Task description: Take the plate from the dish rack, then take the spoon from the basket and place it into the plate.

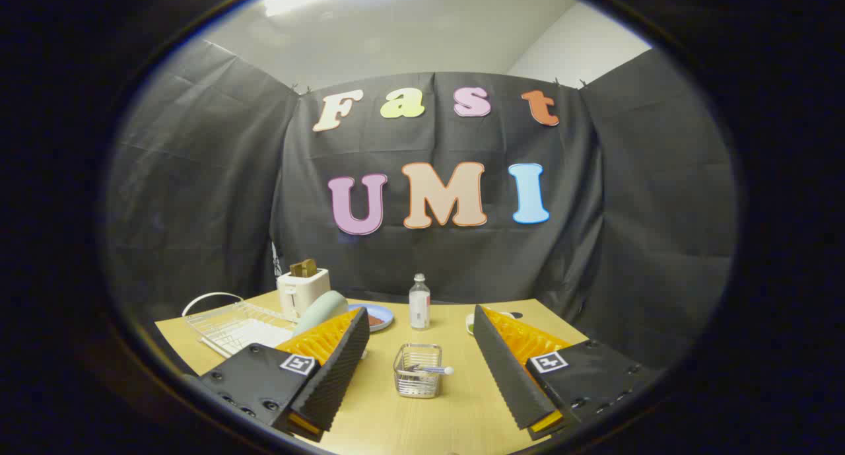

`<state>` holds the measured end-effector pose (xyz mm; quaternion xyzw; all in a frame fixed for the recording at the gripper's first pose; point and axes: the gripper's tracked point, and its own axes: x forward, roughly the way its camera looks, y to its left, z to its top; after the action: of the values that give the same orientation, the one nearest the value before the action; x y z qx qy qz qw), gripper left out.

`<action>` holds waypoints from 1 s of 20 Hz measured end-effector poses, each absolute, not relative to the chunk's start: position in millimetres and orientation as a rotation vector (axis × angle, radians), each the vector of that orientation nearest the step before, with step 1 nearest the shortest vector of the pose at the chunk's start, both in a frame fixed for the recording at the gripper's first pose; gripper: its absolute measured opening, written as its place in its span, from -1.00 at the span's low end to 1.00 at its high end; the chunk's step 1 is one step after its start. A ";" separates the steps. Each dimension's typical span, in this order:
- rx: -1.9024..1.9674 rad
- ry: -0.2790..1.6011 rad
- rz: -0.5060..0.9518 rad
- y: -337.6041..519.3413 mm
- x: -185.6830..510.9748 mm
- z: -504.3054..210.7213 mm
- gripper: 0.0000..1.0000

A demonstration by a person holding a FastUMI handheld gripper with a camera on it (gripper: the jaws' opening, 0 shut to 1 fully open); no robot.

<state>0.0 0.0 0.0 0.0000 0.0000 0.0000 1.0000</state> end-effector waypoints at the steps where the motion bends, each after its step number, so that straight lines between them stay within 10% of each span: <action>1: 0.000 0.000 -0.002 -0.5 -0.9 1.1 1.00; 20: -0.031 0.013 0.027 22.5 7.8 8.5 1.00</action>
<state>7.8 22.5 8.5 -0.0155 0.0064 0.0134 0.9998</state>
